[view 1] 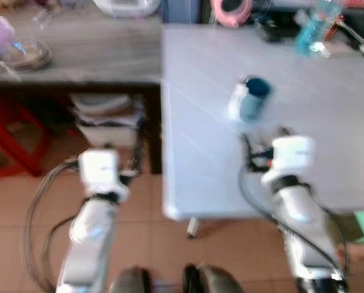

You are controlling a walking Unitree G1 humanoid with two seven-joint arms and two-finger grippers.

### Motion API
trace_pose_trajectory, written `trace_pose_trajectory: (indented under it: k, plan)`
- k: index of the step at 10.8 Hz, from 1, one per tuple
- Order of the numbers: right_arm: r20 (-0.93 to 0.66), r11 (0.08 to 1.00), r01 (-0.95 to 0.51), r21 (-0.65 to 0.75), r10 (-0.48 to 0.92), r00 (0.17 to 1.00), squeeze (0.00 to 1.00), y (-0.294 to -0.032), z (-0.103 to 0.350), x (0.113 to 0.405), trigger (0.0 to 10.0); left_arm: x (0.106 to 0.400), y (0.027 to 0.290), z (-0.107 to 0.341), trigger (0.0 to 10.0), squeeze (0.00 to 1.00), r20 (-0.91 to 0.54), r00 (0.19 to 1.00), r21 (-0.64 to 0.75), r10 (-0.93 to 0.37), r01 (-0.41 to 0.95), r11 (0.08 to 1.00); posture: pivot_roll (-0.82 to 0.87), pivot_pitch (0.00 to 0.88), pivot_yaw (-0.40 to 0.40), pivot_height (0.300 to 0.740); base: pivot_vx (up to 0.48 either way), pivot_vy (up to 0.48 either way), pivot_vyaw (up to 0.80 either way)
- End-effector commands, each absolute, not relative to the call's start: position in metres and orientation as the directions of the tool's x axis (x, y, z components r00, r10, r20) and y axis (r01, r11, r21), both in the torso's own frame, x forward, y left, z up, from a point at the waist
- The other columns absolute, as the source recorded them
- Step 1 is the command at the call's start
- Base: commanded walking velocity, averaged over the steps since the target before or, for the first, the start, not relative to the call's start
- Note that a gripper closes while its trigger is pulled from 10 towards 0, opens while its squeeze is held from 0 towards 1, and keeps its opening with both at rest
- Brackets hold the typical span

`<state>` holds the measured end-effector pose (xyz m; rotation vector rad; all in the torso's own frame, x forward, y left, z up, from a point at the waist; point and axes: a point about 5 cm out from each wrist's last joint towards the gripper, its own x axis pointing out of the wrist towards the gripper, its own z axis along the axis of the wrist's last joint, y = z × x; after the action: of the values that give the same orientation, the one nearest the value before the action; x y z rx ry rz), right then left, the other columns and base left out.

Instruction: Setting the table

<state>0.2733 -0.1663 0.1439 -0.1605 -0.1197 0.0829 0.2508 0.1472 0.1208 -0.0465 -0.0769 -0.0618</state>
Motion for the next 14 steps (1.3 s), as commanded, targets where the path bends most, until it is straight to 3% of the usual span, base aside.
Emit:
trace_pose_trajectory:
  k: [1, 6, 14]
  plan:
    - [0.111, 0.987, -0.049, -0.155, 0.066, 0.992, 0.0, -0.173, 0.145, 0.275, 10.0, 0.251, 0.145, 0.122, 10.0, 0.0, 0.079, 0.996, -0.041, -0.052, 0.055, 0.998, -0.06, 0.19, -0.034, 0.74, 0.0, 0.0, 0.0]
    - [0.149, 0.978, -0.129, -0.164, 0.154, 0.977, 0.0, -0.183, 0.163, 0.294, 10.0, 0.254, 0.146, 0.125, 10.0, 0.0, 0.074, 0.997, -0.05, -0.034, 0.038, 0.998, -0.05, 0.232, -0.012, 0.74, 0.0, 0.0, 0.16]
    - [-0.037, 0.994, -0.018, -0.108, 0.014, 0.999, 0.0, -0.193, 0.129, 0.28, 10.0, 0.248, 0.146, 0.125, 10.0, 0.0, 0.044, 0.996, -0.061, -0.072, 0.075, 0.995, -0.04, 0.271, 0.0, 0.74, 0.0, 0.0, 0.0]
